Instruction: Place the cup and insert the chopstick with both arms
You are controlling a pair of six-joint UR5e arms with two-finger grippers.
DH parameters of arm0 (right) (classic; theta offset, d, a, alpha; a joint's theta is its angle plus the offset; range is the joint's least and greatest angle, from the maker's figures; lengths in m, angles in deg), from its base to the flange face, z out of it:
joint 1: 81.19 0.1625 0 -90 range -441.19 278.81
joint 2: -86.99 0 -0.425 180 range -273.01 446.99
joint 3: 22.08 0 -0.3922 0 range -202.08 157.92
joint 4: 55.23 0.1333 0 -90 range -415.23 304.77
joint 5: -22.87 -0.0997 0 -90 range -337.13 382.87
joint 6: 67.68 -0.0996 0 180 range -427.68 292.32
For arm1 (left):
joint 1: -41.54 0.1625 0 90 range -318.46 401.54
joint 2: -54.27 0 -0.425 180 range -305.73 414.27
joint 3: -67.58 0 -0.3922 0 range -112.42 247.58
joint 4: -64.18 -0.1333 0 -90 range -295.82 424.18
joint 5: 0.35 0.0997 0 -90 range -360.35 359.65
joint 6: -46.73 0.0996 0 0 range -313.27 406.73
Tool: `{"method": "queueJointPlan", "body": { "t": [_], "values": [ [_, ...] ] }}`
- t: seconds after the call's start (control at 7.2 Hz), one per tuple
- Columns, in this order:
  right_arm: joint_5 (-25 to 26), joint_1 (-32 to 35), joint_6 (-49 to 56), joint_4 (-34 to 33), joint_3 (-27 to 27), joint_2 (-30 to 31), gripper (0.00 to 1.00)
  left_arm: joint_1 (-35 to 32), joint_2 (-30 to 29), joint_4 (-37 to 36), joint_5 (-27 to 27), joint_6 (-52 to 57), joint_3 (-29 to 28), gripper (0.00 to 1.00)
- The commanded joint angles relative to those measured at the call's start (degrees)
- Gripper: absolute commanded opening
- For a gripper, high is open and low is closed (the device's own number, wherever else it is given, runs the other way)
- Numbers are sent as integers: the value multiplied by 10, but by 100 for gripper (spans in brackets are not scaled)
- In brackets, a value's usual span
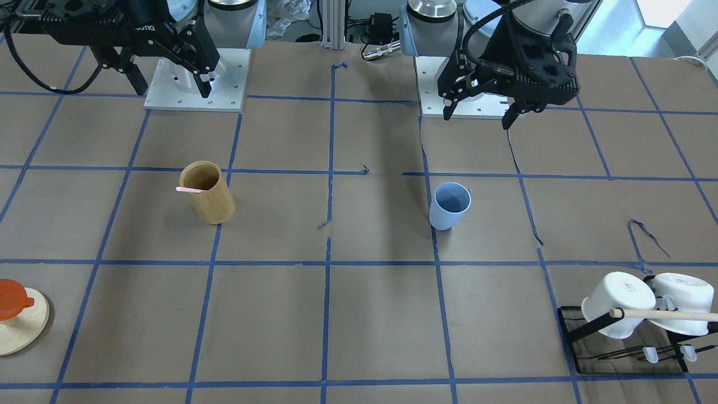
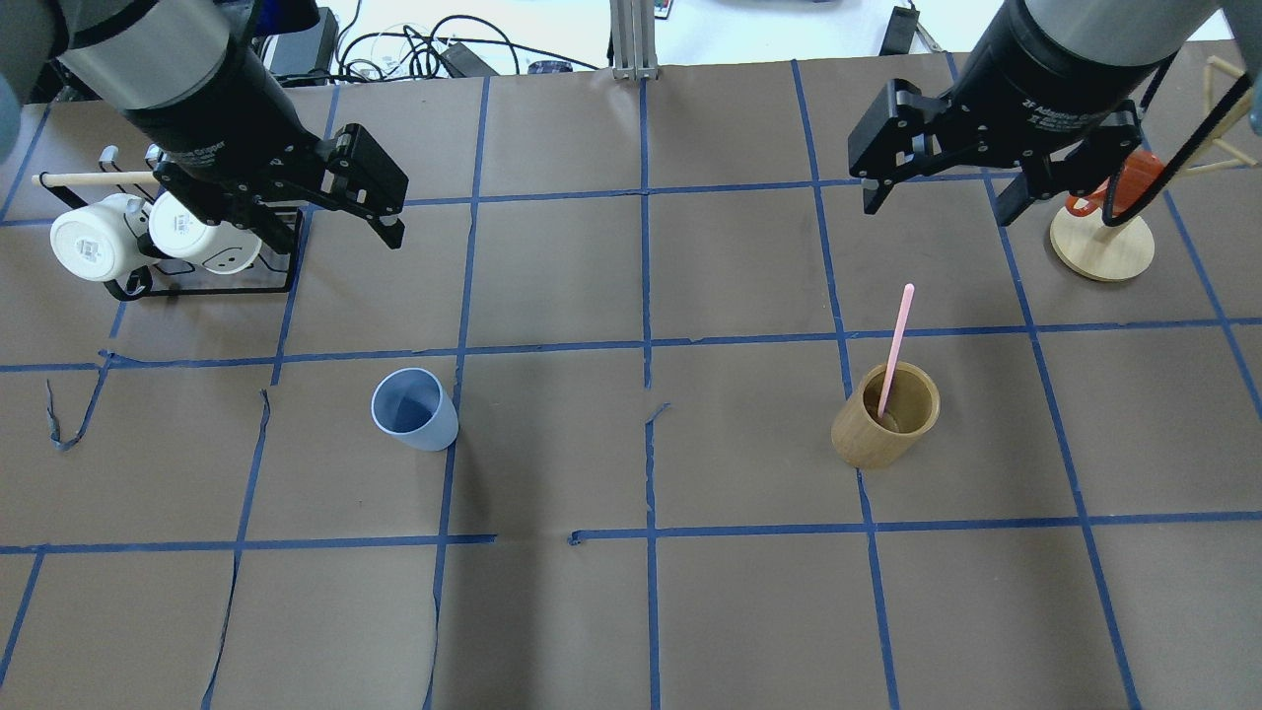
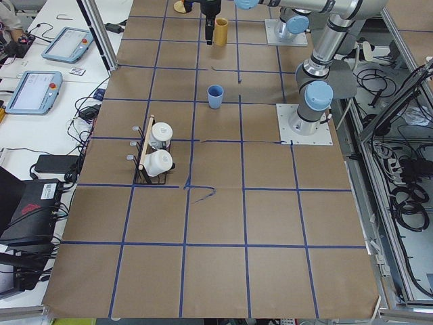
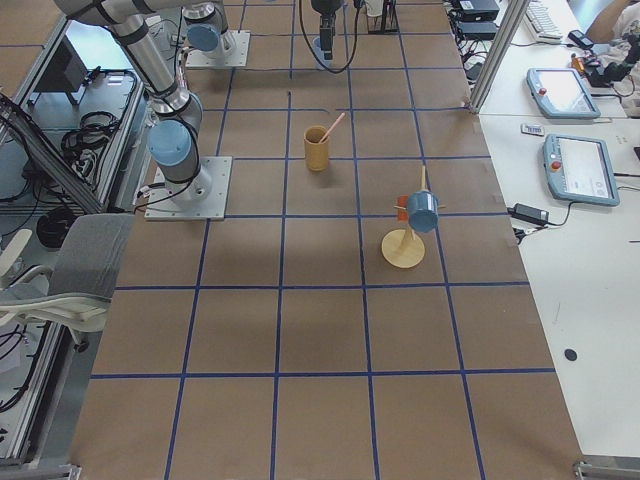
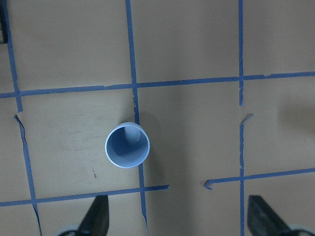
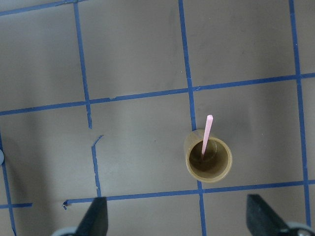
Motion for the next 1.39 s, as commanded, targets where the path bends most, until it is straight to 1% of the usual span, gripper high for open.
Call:
{"method": "queueJointPlan", "body": {
  "t": [0.0, 0.14, 0.28, 0.42, 0.56, 0.69, 0.83, 0.97, 1.25],
  "values": [
    [6, -4, 2, 0, -3, -26, 100, 0, 1, -1, -1, 1, 4, 100],
    [27, -1, -3, 2, 2, -30, 100, 0, 0, 0, 0, 1, 5, 100],
    [27, -1, 0, 1, -6, -30, 100, 0, 0, 0, 0, 1, 5, 100],
    [41, -2, 2, 26, 0, -30, 100, 0, 0, 2, 0, 5, 13, 100],
    [37, -2, 4, 45, -2, -26, 100, 11, -2, 0, 3, -2, 27, 100],
    [30, -1, 4, 45, -3, -28, 100, 57, -6, 5, 25, 5, 45, 100],
    [30, 0, 4, 45, 4, -34, 100, 85, -8, 3, 19, 16, 72, 100],
    [37, 0, 7, 38, 4, -44, 100, 86, -17, -3, 18, 34, 97, 100],
    [39, -4, 8, 44, -2, -41, 100, 80, -20, -73, 18, 36, 163, 100]
  ]
}}
